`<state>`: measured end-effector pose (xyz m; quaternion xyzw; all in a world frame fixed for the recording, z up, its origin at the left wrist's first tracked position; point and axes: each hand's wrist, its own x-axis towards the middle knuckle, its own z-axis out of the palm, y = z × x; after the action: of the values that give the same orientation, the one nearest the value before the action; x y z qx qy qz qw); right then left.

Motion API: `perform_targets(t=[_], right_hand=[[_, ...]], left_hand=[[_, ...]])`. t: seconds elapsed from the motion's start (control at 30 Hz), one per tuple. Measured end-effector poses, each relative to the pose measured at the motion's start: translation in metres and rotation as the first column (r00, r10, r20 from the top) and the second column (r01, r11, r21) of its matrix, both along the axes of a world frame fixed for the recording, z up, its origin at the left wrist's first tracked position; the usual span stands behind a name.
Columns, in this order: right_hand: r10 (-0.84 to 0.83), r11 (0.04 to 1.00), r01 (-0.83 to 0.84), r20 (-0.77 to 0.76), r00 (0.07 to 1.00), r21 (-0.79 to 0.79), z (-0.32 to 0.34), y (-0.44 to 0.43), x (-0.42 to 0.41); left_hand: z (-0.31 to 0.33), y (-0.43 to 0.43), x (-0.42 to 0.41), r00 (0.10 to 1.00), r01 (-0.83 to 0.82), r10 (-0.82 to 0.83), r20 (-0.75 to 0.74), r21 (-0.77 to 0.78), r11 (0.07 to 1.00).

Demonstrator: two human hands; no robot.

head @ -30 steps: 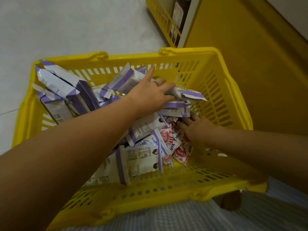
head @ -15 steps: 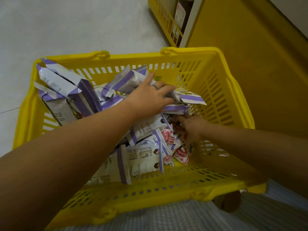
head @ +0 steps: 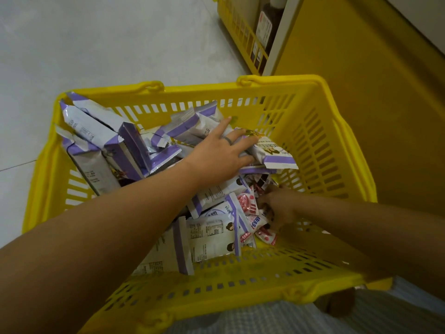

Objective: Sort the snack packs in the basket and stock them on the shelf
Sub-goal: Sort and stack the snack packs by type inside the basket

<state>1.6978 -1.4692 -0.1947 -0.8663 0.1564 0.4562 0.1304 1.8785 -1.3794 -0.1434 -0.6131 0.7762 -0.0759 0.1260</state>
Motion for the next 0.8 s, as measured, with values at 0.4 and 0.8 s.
perform_targets(t=[0.4,0.8], right_hand=[[-0.188,0.981,0.181,0.126,0.974,0.068,-0.002,0.012,-0.006],[-0.387,0.920,0.375,0.121,0.914,0.110,0.030,0.015,-0.009]], left_hand=[[-0.011,0.006,-0.002,0.996,0.040,-0.041,0.080,0.021,0.999],[0.000,0.014,-0.004,0.992,0.077,-0.082,0.093,0.051,0.996]])
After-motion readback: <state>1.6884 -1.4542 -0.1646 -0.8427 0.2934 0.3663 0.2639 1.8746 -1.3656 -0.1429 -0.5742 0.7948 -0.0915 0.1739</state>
